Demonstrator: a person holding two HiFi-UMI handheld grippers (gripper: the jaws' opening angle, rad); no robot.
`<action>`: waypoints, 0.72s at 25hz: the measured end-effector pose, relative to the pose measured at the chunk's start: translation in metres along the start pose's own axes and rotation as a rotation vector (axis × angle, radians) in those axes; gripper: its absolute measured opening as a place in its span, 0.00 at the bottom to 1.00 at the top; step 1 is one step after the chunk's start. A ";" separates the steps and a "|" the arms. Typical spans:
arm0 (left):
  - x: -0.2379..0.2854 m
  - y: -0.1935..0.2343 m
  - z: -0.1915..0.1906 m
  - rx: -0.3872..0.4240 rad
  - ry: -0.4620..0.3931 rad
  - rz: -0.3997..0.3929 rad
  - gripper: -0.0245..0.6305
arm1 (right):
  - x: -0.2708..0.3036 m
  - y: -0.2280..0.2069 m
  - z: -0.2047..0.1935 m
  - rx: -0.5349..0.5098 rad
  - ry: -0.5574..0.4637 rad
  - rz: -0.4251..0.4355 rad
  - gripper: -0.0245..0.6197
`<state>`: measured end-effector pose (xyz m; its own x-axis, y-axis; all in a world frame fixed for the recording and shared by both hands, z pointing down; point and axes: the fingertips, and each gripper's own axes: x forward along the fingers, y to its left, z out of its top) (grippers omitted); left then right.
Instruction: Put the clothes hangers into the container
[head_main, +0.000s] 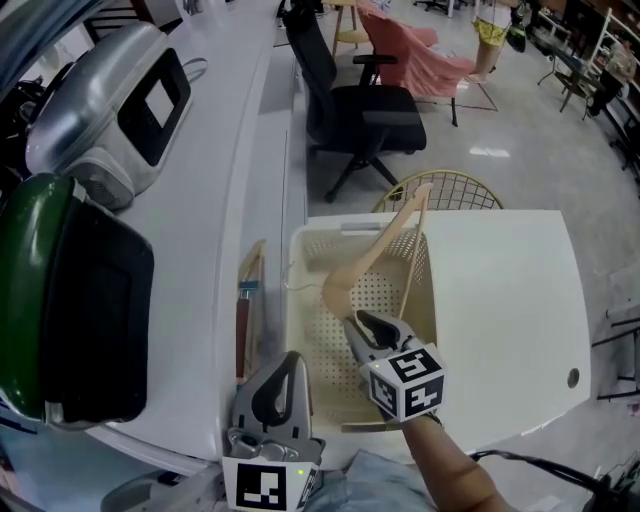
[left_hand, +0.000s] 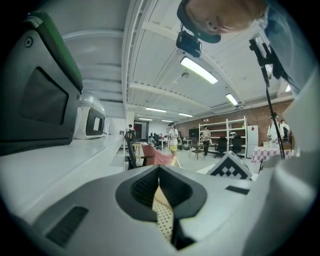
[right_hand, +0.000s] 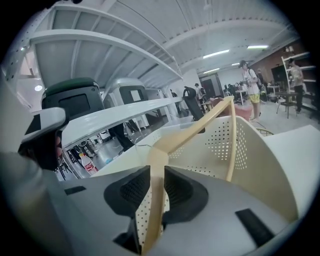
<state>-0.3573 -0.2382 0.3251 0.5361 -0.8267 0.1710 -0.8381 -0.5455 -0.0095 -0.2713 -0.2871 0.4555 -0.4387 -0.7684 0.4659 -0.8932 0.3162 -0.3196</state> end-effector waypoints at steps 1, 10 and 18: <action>0.000 -0.001 0.001 0.002 -0.001 0.001 0.06 | -0.002 0.001 0.002 -0.003 -0.005 0.002 0.18; -0.010 -0.027 0.021 0.006 -0.050 -0.009 0.06 | -0.049 0.017 0.041 -0.047 -0.119 0.033 0.18; -0.017 -0.048 0.050 0.033 -0.140 0.031 0.06 | -0.119 0.032 0.083 -0.180 -0.270 0.045 0.16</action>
<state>-0.3213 -0.2053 0.2734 0.5207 -0.8532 0.0305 -0.8520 -0.5216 -0.0456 -0.2391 -0.2316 0.3211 -0.4581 -0.8634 0.2115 -0.8870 0.4284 -0.1727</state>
